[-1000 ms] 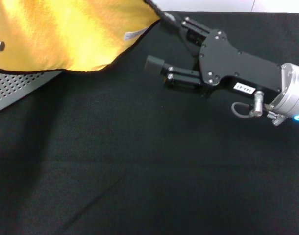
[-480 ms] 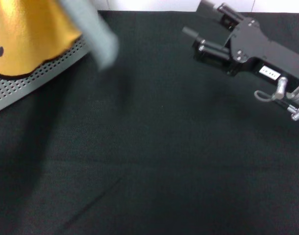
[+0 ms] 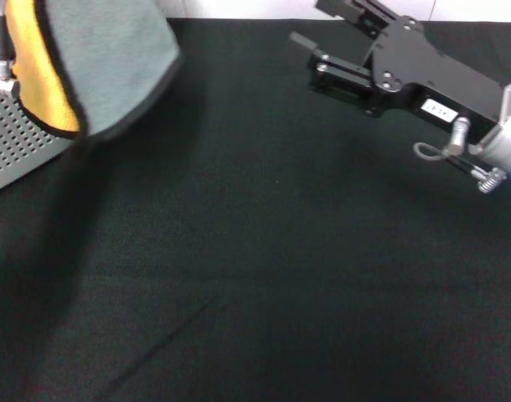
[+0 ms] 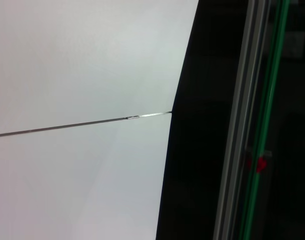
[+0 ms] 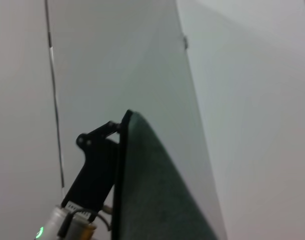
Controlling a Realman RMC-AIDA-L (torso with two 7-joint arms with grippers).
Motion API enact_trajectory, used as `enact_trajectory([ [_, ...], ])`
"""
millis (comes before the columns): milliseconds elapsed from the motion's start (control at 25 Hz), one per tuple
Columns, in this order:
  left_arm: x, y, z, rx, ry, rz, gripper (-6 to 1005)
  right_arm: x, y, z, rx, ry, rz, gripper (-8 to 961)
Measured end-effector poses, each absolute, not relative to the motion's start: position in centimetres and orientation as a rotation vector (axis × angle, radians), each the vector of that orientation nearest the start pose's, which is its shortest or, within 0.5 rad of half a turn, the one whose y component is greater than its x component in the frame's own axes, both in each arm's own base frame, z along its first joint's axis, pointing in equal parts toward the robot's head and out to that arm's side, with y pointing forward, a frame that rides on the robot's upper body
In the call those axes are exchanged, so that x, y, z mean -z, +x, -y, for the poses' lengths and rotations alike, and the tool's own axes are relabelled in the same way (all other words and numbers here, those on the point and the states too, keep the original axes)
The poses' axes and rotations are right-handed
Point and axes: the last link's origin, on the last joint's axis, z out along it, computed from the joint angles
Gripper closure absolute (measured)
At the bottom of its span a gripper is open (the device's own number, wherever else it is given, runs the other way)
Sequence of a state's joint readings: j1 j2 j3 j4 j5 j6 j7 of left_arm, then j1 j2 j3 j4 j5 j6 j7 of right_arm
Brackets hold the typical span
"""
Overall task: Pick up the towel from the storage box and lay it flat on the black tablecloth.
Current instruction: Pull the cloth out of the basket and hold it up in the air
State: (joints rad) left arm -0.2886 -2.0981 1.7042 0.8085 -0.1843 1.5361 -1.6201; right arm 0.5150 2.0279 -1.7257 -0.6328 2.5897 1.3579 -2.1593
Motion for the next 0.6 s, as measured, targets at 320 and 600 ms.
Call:
enact_trajectory([
  [320, -7.6, -15.8, -32.7, 2.606, -1.429, 0.926, 984, 5.3, 9.8, -35.2, -1.404, -2.549, -0.164, 96],
  [600, -7.0, -14.7, -33.2, 2.606, -1.469, 0.925, 984, 6.6, 7.6, -35.2, -1.366, -2.611, -0.11, 95],
])
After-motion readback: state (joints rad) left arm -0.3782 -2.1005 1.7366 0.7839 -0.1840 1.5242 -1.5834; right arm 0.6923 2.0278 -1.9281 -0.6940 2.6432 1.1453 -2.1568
